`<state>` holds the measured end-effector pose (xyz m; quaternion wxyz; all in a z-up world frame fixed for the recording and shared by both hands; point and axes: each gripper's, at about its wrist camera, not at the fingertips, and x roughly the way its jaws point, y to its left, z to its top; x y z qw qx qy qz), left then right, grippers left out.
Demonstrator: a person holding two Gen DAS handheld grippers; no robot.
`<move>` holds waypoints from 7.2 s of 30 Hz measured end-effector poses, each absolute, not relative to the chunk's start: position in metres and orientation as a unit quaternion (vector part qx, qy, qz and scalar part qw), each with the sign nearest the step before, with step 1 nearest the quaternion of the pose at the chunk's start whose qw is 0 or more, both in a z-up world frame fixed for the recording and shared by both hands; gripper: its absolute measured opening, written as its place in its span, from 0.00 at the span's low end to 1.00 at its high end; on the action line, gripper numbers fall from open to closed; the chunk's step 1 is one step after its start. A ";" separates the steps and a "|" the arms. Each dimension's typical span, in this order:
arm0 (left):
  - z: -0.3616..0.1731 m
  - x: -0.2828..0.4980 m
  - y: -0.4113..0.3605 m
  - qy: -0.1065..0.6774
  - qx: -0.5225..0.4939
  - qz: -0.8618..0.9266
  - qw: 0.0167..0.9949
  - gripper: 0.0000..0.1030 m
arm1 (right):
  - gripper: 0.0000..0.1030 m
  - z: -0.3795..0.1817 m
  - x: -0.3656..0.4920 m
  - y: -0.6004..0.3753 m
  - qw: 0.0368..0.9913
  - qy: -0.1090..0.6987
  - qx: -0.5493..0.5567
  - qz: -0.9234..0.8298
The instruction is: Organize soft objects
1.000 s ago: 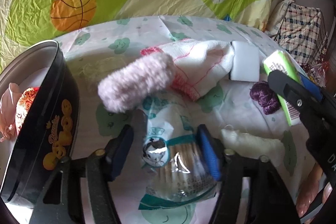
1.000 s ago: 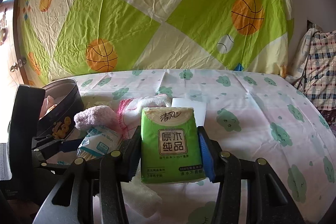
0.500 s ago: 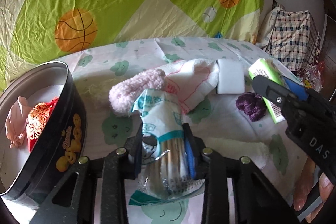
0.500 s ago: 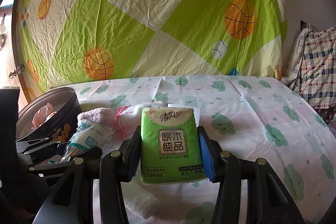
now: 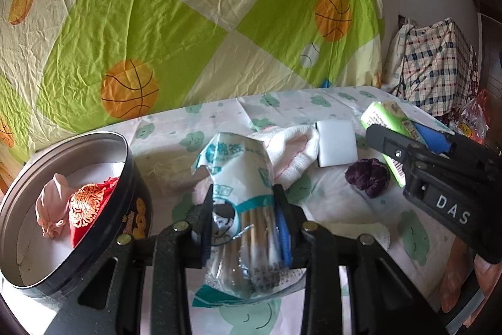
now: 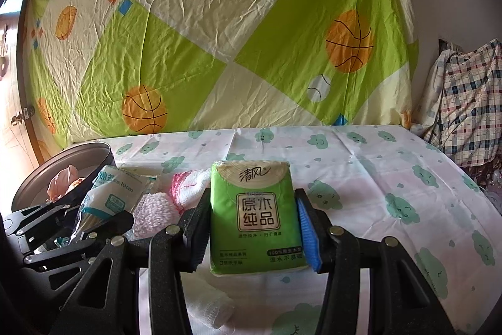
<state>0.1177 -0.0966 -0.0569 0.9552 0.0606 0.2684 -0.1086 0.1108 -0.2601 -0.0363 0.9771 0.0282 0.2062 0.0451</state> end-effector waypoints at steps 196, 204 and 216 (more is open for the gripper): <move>-0.012 0.102 0.148 0.246 -0.047 0.037 0.967 0.31 | 0.51 0.005 0.159 -0.033 0.942 0.222 -0.035 0.250; -0.007 0.145 0.168 0.282 -0.024 0.044 0.958 0.31 | 0.51 0.005 0.197 -0.003 0.928 0.257 -0.051 0.265; -0.025 0.186 0.177 0.351 -0.011 0.046 0.935 0.31 | 0.51 -0.011 0.245 0.014 0.905 0.324 -0.052 0.271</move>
